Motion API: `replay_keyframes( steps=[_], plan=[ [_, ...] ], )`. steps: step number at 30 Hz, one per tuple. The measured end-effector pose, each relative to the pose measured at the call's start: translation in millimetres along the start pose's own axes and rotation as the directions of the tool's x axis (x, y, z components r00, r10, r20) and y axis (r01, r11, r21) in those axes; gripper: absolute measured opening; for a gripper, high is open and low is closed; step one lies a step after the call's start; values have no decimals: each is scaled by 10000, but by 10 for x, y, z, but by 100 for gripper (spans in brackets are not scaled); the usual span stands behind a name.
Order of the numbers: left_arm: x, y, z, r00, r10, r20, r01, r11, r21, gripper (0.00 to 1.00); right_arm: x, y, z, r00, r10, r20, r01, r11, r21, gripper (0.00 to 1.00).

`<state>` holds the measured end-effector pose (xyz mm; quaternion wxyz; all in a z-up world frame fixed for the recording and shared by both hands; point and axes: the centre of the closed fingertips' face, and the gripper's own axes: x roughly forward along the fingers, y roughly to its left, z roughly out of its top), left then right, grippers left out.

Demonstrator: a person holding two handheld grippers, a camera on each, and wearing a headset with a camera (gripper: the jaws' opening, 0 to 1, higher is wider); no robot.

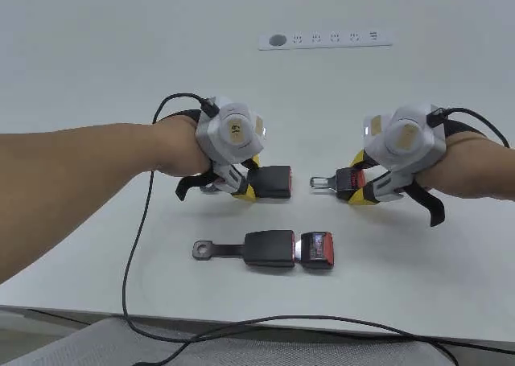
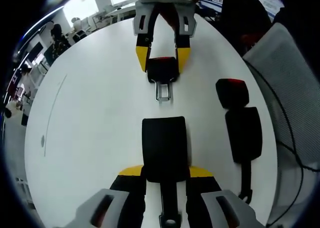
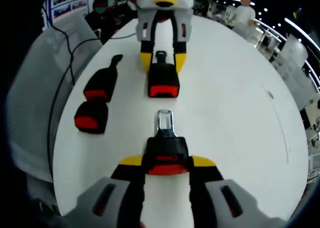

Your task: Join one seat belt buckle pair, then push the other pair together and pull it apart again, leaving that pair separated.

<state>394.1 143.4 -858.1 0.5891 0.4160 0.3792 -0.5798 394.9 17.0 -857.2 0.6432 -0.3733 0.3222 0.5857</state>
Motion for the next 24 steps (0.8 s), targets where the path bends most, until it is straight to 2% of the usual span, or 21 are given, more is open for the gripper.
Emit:
replay_keyframes(
  steps=[14,16,20,24],
  plan=[
    [-9,-17,-6,9998,-86,-171,85,9999,-71,31,129,27,260,9997,127,194,-125,9999,-119,33],
    [-12,-17,-6,9997,-86,-228,84,9999,-87,31,128,24,263,9999,101,133,-99,9998,-158,33],
    [-11,-8,-6,9995,-103,-310,100,9999,-76,31,105,21,305,9992,136,365,-138,9999,48,33],
    [-14,-9,-6,9992,-93,-395,91,9999,-57,31,149,33,347,9993,78,372,-74,9999,-113,33]
  ],
)
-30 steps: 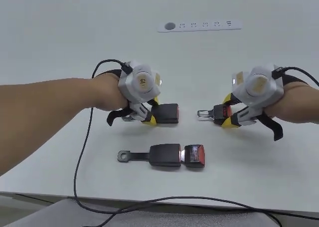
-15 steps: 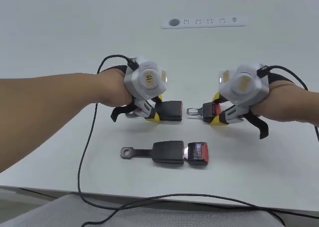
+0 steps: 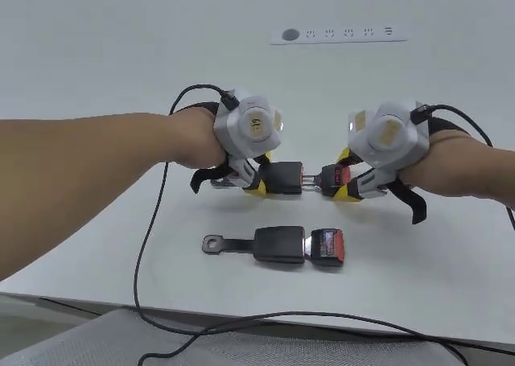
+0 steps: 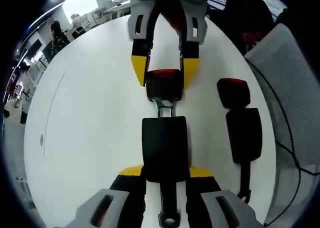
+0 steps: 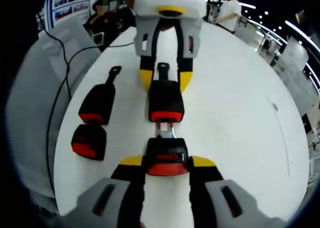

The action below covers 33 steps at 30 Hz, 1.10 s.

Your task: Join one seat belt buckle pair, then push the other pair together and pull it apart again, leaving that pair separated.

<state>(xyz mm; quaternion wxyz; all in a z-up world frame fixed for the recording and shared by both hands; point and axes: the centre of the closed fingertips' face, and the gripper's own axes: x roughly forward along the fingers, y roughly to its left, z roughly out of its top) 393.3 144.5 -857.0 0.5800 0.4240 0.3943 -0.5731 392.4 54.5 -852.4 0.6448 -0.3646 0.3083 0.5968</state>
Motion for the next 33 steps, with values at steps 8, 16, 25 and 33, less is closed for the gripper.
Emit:
replay_keyframes(
  steps=[8,16,25,33],
  plan=[
    [-7,-2,9,10000,7,-19,-7,9999,108,30,12,-22,19,10000,-50,79,50,10000,35,32],
    [-6,12,6,10000,-24,-66,23,10000,-89,30,39,-35,39,10000,-71,51,69,9996,272,31],
    [-2,32,1,10000,-46,-48,46,10000,-70,29,133,-51,187,10000,-1,73,-1,9993,377,30],
    [1,51,-5,10000,-35,42,36,9999,-164,30,129,-67,159,10000,10,80,-13,9994,356,31]
  ],
)
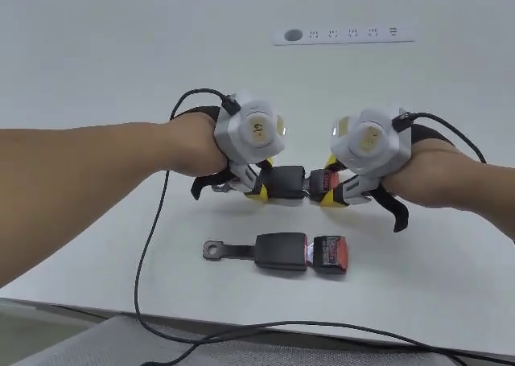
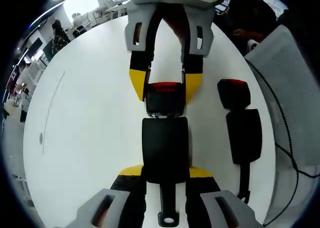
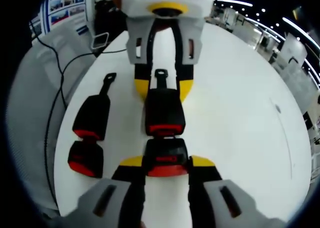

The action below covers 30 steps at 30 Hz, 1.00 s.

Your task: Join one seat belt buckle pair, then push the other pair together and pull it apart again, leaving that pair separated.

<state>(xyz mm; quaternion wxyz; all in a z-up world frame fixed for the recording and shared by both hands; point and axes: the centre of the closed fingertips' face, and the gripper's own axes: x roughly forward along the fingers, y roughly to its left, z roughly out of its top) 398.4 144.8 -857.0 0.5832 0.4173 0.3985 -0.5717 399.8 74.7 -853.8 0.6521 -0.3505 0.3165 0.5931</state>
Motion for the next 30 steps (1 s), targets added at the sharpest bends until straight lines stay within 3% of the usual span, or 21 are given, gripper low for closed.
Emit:
replay_keyframes(
  steps=[18,25,27,30],
  plan=[
    [24,25,-12,10000,55,11,-55,10000,-42,30,-22,7,-19,10000,-75,-15,75,9999,-82,32],
    [28,26,-21,10000,89,28,-89,9998,-179,31,-84,-15,-146,9998,-45,-186,43,10000,-75,32],
    [31,27,-24,9999,101,117,-99,9998,-195,31,-103,-15,-150,9999,77,126,-78,9999,105,33],
    [34,26,-19,9999,95,140,-92,9997,-231,31,-111,-19,-168,9999,91,61,-91,10000,24,33]
  ],
)
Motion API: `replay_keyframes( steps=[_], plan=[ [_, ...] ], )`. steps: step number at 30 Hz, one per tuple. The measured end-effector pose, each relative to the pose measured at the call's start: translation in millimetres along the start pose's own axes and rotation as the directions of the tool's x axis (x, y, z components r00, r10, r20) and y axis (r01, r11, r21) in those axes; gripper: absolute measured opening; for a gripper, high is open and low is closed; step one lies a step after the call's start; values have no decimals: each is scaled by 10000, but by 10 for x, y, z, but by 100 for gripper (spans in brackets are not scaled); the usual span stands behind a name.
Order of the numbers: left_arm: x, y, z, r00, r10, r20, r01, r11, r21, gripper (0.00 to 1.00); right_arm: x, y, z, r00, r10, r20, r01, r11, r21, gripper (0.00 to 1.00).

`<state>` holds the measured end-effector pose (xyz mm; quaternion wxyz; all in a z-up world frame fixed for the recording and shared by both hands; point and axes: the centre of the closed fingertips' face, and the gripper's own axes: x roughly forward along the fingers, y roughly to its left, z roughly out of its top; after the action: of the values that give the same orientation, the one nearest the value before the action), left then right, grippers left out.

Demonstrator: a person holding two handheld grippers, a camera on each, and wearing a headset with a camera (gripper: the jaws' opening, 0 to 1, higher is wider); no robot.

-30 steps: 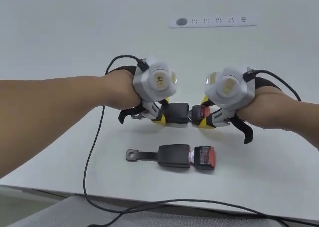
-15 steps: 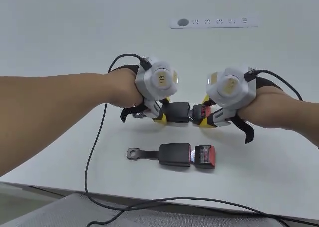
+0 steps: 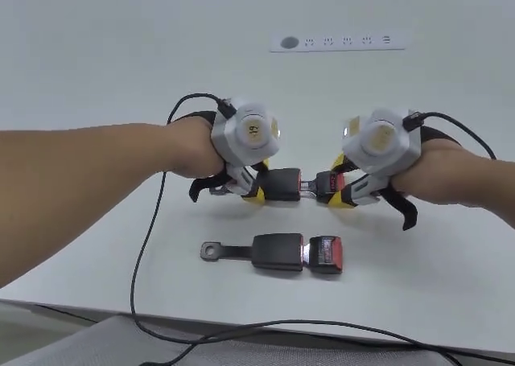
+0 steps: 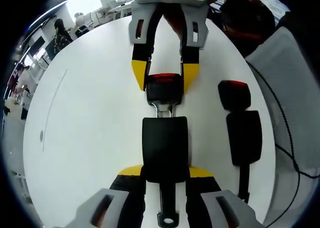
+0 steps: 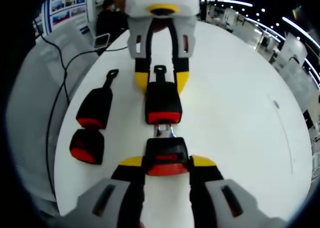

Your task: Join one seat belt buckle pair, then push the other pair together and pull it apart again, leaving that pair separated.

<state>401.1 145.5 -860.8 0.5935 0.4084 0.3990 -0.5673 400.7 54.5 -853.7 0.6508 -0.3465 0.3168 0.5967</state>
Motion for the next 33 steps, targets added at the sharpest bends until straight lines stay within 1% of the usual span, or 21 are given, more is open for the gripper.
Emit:
replay_keyframes(
  steps=[3,6,15,22,27,33],
  plan=[
    [6,1,3,10000,-46,-1,46,10000,47,31,-23,5,-29,10000,-26,-22,26,10000,-13,33],
    [-6,-23,20,10000,-86,10,86,9999,89,31,-89,1,-129,9997,-176,-153,177,9998,27,34],
    [-29,-69,42,9999,-108,-65,108,9999,80,32,-342,9,-493,9976,-490,-498,505,9983,302,34],
    [-31,-91,39,9999,-54,140,57,9998,-195,32,-535,63,-795,9948,-513,-885,547,9979,359,34],
    [-28,-107,36,10000,-3,38,4,9992,-403,32,-635,85,-941,9926,-561,-1080,609,9973,411,34],
    [-30,-128,31,10000,79,-60,-81,9992,-379,32,-729,117,-1075,9896,-631,-1293,680,9971,338,35]
  ],
)
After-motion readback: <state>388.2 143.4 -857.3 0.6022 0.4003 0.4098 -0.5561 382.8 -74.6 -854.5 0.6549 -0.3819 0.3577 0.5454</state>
